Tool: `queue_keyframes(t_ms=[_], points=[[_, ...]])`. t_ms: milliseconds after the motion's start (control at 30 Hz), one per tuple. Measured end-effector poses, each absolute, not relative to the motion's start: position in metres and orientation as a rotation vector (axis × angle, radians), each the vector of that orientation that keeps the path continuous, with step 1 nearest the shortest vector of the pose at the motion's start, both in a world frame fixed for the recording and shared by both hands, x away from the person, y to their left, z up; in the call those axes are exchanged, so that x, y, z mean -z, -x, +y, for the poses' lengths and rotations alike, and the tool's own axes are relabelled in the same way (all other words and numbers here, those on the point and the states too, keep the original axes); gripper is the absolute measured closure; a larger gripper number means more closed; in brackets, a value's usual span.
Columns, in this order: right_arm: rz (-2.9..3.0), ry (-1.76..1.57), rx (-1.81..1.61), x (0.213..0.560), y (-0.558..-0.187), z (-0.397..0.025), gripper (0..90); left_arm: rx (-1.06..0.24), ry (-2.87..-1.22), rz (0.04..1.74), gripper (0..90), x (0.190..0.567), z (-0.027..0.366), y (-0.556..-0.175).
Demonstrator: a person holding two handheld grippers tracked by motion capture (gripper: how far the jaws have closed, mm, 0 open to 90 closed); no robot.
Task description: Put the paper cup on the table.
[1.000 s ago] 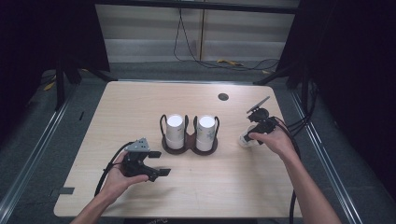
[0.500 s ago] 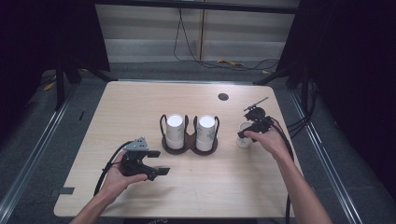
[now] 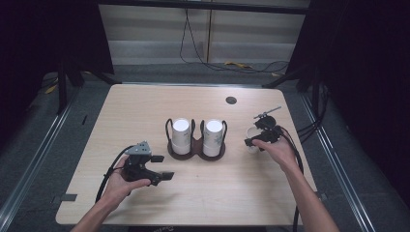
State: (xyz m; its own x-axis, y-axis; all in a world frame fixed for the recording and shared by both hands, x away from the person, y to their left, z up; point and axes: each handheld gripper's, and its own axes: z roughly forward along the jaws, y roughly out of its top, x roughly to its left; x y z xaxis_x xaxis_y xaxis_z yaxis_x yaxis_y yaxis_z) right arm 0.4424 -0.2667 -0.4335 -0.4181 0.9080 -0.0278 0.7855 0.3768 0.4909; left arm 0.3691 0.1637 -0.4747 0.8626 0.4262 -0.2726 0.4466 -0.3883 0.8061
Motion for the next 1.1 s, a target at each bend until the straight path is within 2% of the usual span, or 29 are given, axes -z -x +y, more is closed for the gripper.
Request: queue_keyframes(t_ms=[67,400,633,1100], points=[[2.323,-1.494,-0.601,0.436,-0.438,-0.27,22.1,0.027,-2.032,0.632,17.3,0.475,0.163,-0.369],[2.28,-1.493,-0.643,0.438,-0.437,-0.268,23.7,0.027,-2.041,0.638,17.3,0.476,0.163,-0.37],[2.247,-1.506,-0.713,0.442,-0.435,-0.266,17.3,0.023,-2.055,0.638,17.3,0.477,0.163,-0.369],[2.154,-1.558,-0.844,0.451,-0.401,-0.278,17.3,-0.02,-2.039,0.65,19.2,0.475,0.165,-0.369]])
